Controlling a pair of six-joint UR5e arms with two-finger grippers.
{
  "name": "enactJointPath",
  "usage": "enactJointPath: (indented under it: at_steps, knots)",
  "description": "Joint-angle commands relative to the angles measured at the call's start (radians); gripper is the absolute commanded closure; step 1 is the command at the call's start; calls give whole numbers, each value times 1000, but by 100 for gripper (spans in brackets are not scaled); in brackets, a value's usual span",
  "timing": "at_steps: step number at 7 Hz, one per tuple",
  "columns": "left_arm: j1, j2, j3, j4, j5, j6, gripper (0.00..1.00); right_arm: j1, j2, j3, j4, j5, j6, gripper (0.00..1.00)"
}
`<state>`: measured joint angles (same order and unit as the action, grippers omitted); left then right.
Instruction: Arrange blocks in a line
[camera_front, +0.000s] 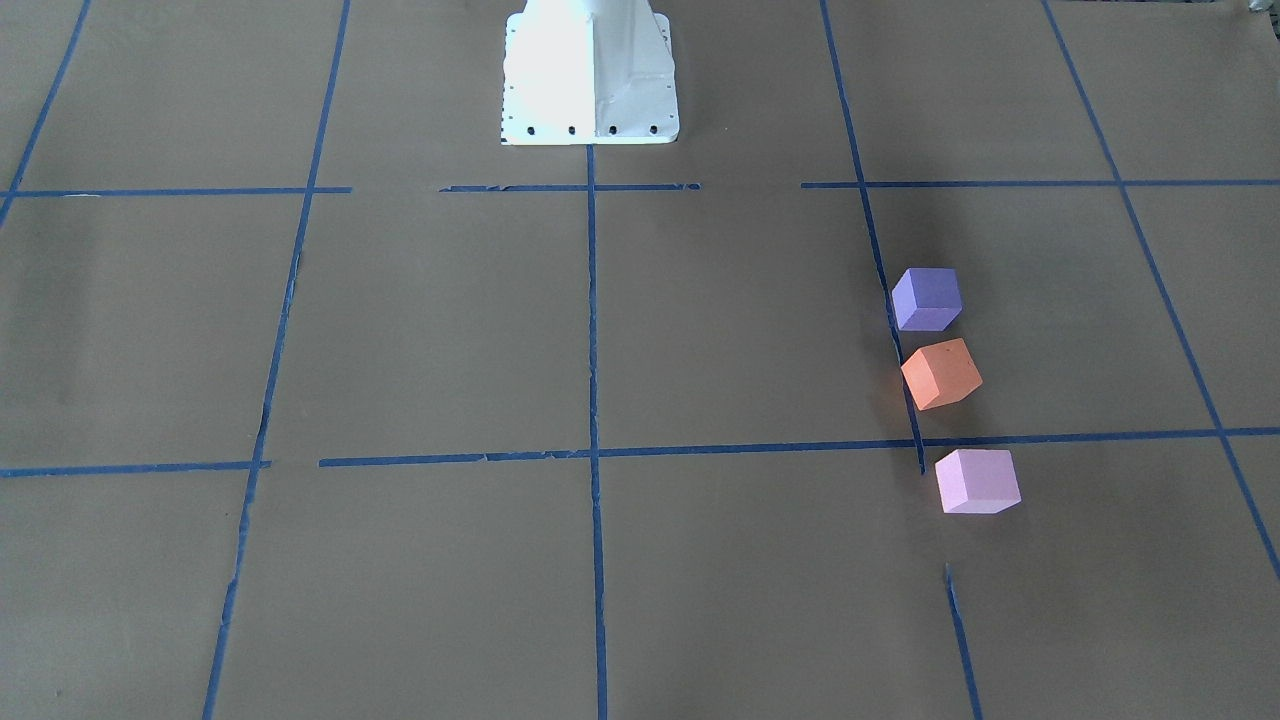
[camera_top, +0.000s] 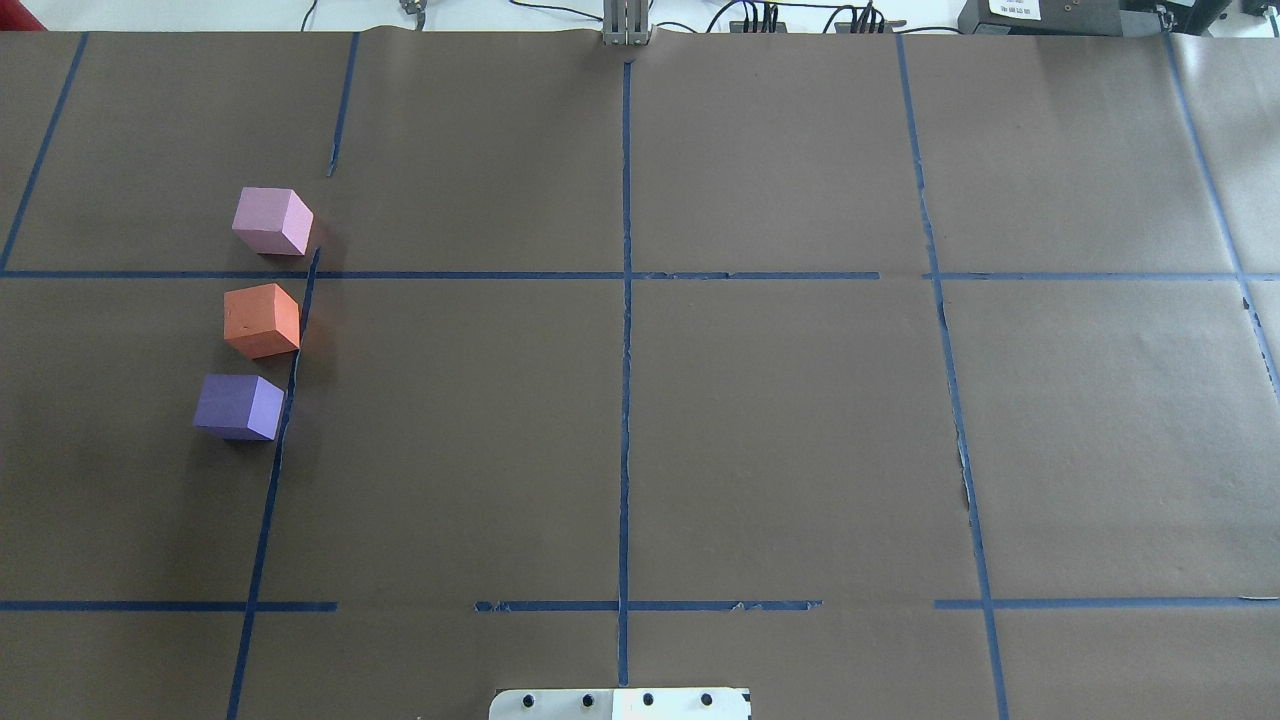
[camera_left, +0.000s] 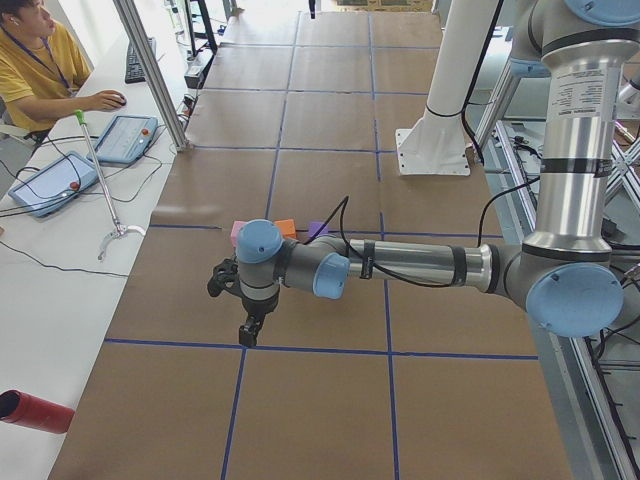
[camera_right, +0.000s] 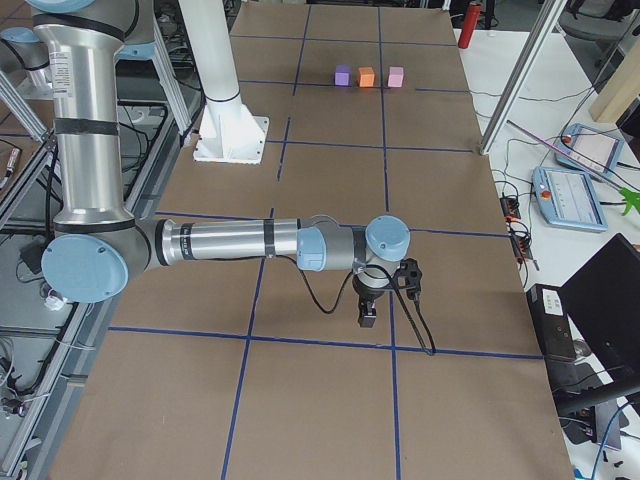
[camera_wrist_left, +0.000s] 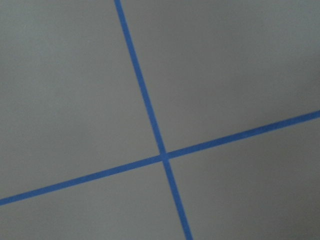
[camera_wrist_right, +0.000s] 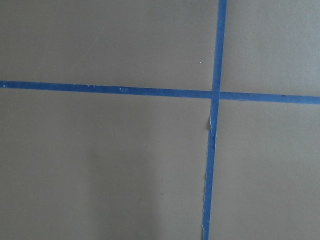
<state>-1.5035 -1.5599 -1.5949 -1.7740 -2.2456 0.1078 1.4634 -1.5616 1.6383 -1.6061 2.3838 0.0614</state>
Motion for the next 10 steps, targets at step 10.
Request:
enactJointPath:
  at_steps: [10]
  knots:
    - [-73,-11,33,-13,-157,-82,0,0,0,0,0,0,0,0]
